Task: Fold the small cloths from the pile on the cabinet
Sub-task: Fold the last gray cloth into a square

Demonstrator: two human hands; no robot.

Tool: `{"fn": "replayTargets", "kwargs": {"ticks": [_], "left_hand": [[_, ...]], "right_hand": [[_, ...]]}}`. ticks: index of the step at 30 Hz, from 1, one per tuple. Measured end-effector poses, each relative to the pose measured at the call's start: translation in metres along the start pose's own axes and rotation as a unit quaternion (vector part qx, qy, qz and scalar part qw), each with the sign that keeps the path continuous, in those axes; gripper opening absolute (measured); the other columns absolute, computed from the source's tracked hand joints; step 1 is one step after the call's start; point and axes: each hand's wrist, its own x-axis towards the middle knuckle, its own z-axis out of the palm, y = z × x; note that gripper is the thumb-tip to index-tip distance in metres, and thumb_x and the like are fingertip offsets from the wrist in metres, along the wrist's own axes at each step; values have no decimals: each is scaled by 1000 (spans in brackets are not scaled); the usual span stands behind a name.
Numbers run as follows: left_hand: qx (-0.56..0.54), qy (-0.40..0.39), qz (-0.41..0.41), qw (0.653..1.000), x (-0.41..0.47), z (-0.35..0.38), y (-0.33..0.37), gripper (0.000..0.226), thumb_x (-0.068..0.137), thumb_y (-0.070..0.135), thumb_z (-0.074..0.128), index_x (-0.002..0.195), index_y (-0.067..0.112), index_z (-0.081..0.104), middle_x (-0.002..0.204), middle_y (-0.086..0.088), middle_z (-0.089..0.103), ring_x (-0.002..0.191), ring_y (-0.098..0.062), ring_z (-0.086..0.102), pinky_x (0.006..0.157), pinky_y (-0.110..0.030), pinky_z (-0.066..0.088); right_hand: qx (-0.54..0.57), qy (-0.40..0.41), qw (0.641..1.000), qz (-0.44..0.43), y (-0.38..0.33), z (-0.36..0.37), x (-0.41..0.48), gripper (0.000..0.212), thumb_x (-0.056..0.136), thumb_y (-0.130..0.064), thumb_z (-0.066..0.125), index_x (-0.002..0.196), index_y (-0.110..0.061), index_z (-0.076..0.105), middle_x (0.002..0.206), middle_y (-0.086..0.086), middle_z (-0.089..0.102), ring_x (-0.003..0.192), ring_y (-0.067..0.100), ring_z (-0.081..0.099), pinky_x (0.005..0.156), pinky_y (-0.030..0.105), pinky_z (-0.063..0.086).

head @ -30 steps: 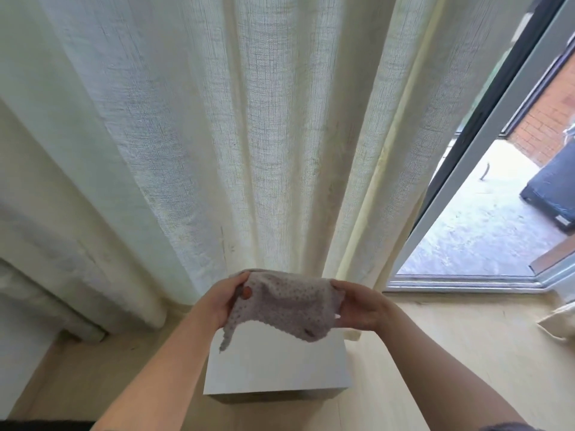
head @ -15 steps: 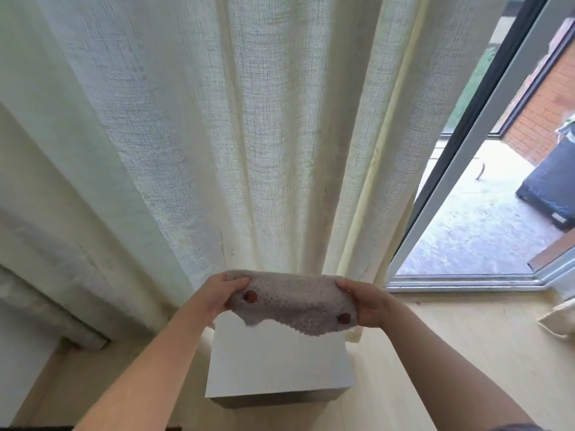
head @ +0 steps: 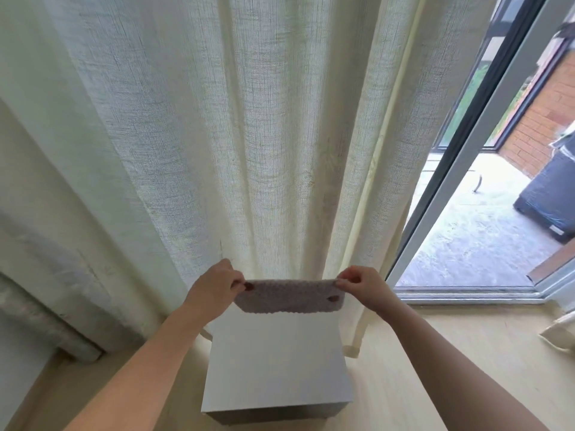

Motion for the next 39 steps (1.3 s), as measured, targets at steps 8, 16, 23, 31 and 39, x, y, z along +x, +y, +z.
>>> {"fn": "replayTargets", "kwargs": {"ticks": [8,16,23,31,39], "left_hand": [[-215,-68,76,971,15,-20,69,55,85,40,71,133,29,47,123,19,56,113,5,50,99,-22,39],[-325,20,70,943,33,-28,105,13,90,13,58,78,15,60,75,-12,62,71,-14,54,74,-40,53],[-302,18,43,952,28,-30,97,22,91,9,52,73,18,44,64,3,44,61,-11,40,60,-20,36],[-255,43,52,965,24,-45,89,20,91,10,49,82,24,59,82,8,64,78,-8,58,69,-18,40],[-360,118,33,925,14,-55,79,8,86,24,71,79,27,68,75,11,69,70,1,62,65,-15,48]], "right_hand": [[-75,-25,972,-219,-93,-12,4,18,90,-23,66,80,-34,57,78,-16,62,74,-6,56,72,15,41],[-83,-66,981,-161,-84,-45,8,18,81,-39,77,92,-31,65,86,-12,71,79,-2,67,75,18,52],[-44,-108,985,-130,-69,-25,-2,4,89,-23,70,87,-23,66,89,-3,73,85,7,70,82,25,55],[30,-233,964,-123,-76,21,-20,39,85,-23,74,122,-20,62,118,-11,67,109,2,62,91,19,50],[167,-229,951,-125,-90,42,-21,43,84,-23,74,125,-21,60,119,5,68,111,21,64,95,35,54]]}}
